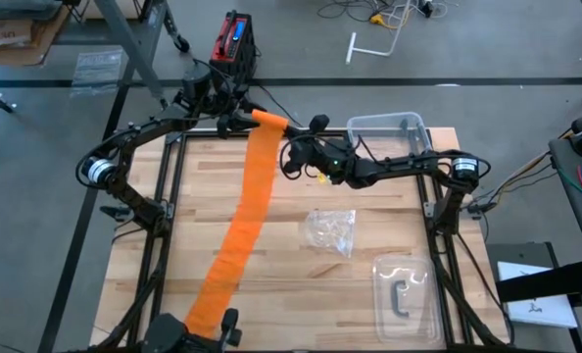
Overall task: Roll bandage
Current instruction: Roll the orange bandage
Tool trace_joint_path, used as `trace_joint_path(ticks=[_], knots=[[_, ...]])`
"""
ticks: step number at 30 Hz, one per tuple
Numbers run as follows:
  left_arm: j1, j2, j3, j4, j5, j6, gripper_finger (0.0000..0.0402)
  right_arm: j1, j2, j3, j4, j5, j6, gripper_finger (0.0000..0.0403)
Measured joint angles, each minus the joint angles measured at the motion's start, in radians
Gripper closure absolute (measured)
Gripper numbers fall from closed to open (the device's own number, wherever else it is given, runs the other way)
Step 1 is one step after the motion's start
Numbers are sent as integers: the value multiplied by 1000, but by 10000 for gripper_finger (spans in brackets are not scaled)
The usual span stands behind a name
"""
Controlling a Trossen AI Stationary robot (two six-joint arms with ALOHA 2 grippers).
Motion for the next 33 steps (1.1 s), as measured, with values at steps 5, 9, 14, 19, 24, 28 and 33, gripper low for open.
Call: trace_joint_path(ticks=[5, 9, 14, 19, 24, 28, 33], knots=[[0, 0, 0, 0, 0, -37, 181, 0, 0, 0, -1, -13, -2, 390], [0, 0, 0, -1, 0, -52, 222, 1, 0, 0, -3, -26, -6, 390], [0, -1, 2, 3, 0, -52, 263, 1, 0, 0, -3, -26, -1, 390], [0, -1, 2, 10, 1, -52, 289, 1, 0, 0, -3, -26, 6, 385], [0, -1, 2, 24, 1, -52, 302, 1, 0, 0, -2, -26, 35, 360], [0, -1, 2, 28, 0, -52, 305, 1, 0, 0, -25, -27, 98, 324], [0, -1, 2, 30, 0, -52, 300, 3, -30, 28, -194, -28, 306, 263]])
